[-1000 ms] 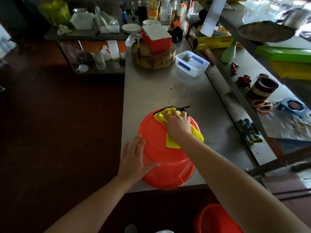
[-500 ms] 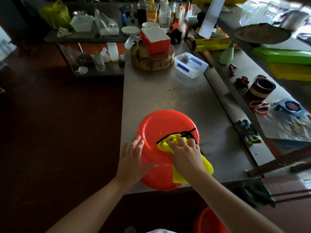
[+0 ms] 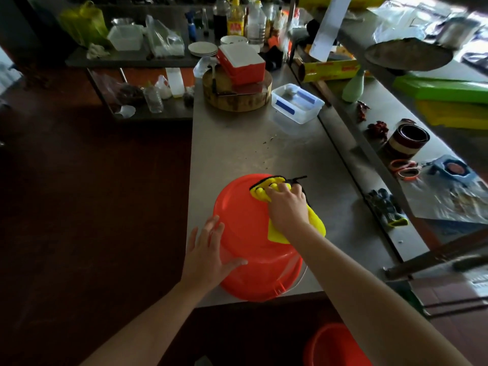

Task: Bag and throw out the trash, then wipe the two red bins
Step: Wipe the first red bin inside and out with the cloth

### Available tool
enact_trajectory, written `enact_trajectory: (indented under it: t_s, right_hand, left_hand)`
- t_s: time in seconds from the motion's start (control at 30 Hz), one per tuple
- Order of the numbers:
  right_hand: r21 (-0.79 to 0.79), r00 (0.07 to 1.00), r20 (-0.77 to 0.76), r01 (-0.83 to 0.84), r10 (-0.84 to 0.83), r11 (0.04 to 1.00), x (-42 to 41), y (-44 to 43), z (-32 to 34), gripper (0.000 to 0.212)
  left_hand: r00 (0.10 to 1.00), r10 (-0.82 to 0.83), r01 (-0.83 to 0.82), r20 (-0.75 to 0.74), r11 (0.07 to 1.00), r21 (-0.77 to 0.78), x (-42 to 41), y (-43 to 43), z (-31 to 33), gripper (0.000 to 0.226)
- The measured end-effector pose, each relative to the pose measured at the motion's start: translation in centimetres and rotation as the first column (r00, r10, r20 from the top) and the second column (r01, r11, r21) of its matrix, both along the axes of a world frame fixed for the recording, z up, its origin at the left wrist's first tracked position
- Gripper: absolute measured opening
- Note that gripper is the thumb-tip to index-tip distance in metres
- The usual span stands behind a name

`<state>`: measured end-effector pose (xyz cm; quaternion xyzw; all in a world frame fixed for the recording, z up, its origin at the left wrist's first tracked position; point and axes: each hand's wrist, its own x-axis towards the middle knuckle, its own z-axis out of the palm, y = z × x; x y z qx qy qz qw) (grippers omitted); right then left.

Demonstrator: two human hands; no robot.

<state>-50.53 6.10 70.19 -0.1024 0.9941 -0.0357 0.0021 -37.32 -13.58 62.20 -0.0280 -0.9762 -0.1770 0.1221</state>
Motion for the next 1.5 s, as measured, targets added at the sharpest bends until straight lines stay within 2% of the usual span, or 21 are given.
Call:
enact_trajectory:
  t_s: [0.2,0.33,0.43,0.6,0.73,1.07,1.17,1.27,1.4,1.5]
  right_hand:
    - [-0.112,0.999,0.026,-0.029,0.032,0.993,7.0,3.3,-0.5,0.045]
    - [-0.127,0.996,-0.070,-0.071,0.062,0.989,10.7,3.8,-1.6,0.044]
    - [-0.180,0.996,-0.069,-0.075,0.064,0.981,9.1,4.2,-1.4,0.045]
    - [-0.058,1.000,-0.008,-0.022,0.021,0.998,1.9,3.7,0.0,0.043]
    - [-0.036,1.000,-0.010,0.007,-0.007,0.999,-1.4,3.7,0.1,0.041]
    - [-0.108,0.999,-0.037,0.023,-0.027,0.994,6.0,6.2,-1.4,0.039]
    - [-0.132,0.997,-0.072,-0.011,0.002,0.991,8.4,5.9,-1.4,0.040]
    - [-0.151,0.989,-0.118,-0.109,0.092,0.983,10.4,4.5,-1.7,0.041]
    - [-0.153,0.979,-0.072,-0.200,0.191,0.968,11.4,1.8,-1.7,0.041]
    - [-0.106,0.971,-0.012,-0.239,0.239,0.965,10.3,0.3,-1.1,0.040]
  left_hand:
    - [0.998,0.009,-0.011,-0.064,0.999,-0.034,0.0,0.3,0.0,0.109]
    - [0.997,-0.013,0.011,-0.070,1.000,-0.023,0.0,0.1,-0.2,0.109]
    - [0.999,-0.008,0.007,-0.039,1.000,-0.016,-0.3,0.1,0.4,0.109]
    - [1.000,0.001,-0.001,0.027,1.000,-0.007,-0.3,0.3,1.1,0.110]
    - [0.998,-0.004,0.005,0.062,1.000,-0.012,-0.3,0.3,1.3,0.111]
    - [1.000,-0.006,0.005,0.022,0.999,0.047,-0.2,0.7,0.8,0.109]
    - [1.000,-0.024,0.023,0.017,0.999,0.049,-0.3,0.4,0.7,0.108]
    - [0.999,-0.036,0.032,0.039,0.993,0.116,-0.2,0.4,0.7,0.111]
    - [0.999,-0.039,0.032,0.025,0.970,0.241,0.2,0.2,0.5,0.113]
    - [0.999,-0.049,0.052,-0.017,0.959,0.277,0.0,-0.3,0.4,0.111]
